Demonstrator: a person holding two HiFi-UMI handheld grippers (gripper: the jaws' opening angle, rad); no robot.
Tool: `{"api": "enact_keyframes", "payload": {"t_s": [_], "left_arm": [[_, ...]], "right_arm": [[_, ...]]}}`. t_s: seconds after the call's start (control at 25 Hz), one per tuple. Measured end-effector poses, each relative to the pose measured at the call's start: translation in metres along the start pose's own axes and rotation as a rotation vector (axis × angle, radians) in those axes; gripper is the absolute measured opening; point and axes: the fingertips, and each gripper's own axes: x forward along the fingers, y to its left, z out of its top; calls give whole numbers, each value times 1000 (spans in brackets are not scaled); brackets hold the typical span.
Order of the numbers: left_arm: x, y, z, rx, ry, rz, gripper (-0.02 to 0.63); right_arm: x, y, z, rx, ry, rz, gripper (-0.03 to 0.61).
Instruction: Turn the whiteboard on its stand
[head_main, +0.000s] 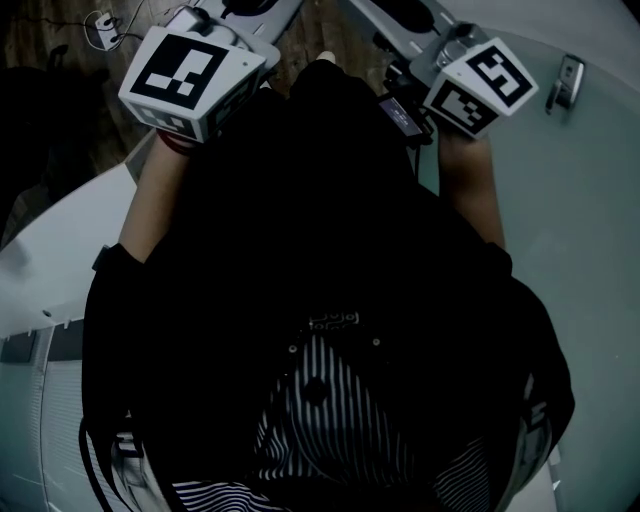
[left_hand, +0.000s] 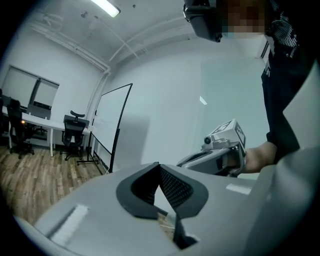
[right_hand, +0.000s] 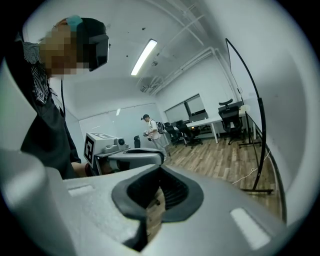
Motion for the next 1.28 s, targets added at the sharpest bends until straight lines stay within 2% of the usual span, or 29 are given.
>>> {"api": "enact_keyframes", "payload": {"t_s": [0.2, 0.28, 0.4, 0.48, 0.56, 0.68, 0.76, 0.92, 1.16, 1.28], "left_arm": [[-10, -2, 4, -24, 13, 10, -14], [-49, -14, -5, -46, 19, 9, -14], [-139, -40, -22, -112, 11, 10, -14], [-155, -42, -21, -137, -1, 18, -14], [-122, -31, -13, -132, 5, 28, -14], [-38, -7, -4, -126, 35, 47, -14], [-7, 2, -3, -127, 51, 52, -14], [-5, 5, 11, -126, 44, 63, -14], [-12, 3, 32, -140, 10, 88, -14], [7, 10, 39, -152, 15, 101, -14]], "right_arm": [[5, 0, 3, 12, 17, 11, 2], [9, 38, -12, 24, 36, 3, 2], [22, 132, -42, 47, 74, -18, 2], [30, 150, -44, 52, 81, -16, 2], [31, 116, -32, 57, 76, 1, 2], [21, 31, -11, 65, 70, 35, 2], [17, -1, -2, 74, 63, 44, 2], [17, -3, 14, 71, 52, 60, 2], [13, 13, 29, -8, 75, 56, 2], [7, -1, 37, -13, 66, 57, 2]]}}
